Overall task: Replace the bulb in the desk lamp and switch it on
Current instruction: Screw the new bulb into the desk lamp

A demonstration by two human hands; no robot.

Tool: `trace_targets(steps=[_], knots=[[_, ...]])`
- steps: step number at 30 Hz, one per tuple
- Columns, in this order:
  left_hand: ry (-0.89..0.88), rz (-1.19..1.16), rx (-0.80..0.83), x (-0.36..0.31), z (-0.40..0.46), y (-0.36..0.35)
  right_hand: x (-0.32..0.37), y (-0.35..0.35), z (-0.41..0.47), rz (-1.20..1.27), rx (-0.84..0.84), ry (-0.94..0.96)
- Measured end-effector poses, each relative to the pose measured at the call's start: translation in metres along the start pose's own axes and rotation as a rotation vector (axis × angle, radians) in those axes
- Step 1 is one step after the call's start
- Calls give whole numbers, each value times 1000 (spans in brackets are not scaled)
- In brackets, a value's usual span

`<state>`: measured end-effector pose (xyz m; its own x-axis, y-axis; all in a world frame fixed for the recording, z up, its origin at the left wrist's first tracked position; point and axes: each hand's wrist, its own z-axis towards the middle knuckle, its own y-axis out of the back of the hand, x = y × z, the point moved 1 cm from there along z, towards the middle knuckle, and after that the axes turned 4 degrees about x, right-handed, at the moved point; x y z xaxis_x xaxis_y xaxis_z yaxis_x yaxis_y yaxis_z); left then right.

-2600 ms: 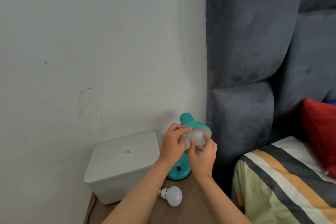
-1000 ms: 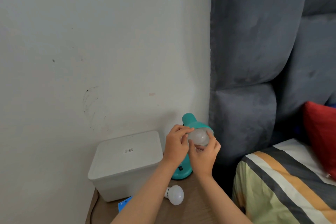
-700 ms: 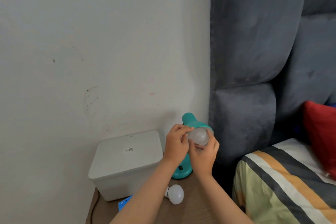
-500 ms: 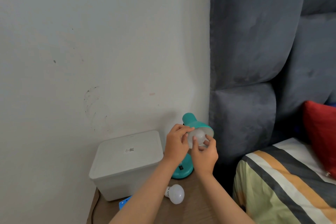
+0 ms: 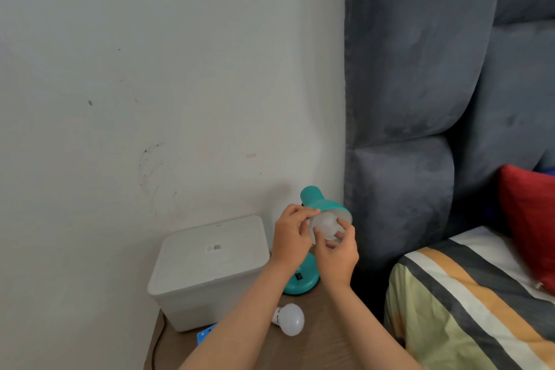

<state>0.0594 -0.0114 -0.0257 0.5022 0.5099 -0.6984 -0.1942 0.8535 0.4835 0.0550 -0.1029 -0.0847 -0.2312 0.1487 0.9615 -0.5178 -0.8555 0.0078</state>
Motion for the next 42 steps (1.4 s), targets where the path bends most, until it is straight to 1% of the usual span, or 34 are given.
trace_targets(steps=[2, 6, 11, 15, 20, 25, 28, 34, 42], knots=[[5, 5, 2, 0, 0, 0, 2, 1, 1, 6, 3, -25], [7, -2, -4, -1, 0, 0, 2, 0, 0, 7, 15, 44], [13, -6, 3, -1, 1, 0, 0, 3, 1, -1, 35, 0], [11, -18, -7, -2, 0, 0, 0, 2, 2, -23, 39, 63], [2, 0, -1, -2, 0, 1, 0, 3, 3, -25, 49, 11], [9, -5, -12, -1, 1, 1, -1, 1, 2, -71, 61, 106], [12, -11, -13, -1, 1, 2, -2, 1, 5, -84, 58, 68], [5, -5, -14, -1, 1, 1, 1, 3, 5, -29, 48, 28], [14, -20, -19, -3, 0, 2, -5, 2, 6, -105, 96, 126]])
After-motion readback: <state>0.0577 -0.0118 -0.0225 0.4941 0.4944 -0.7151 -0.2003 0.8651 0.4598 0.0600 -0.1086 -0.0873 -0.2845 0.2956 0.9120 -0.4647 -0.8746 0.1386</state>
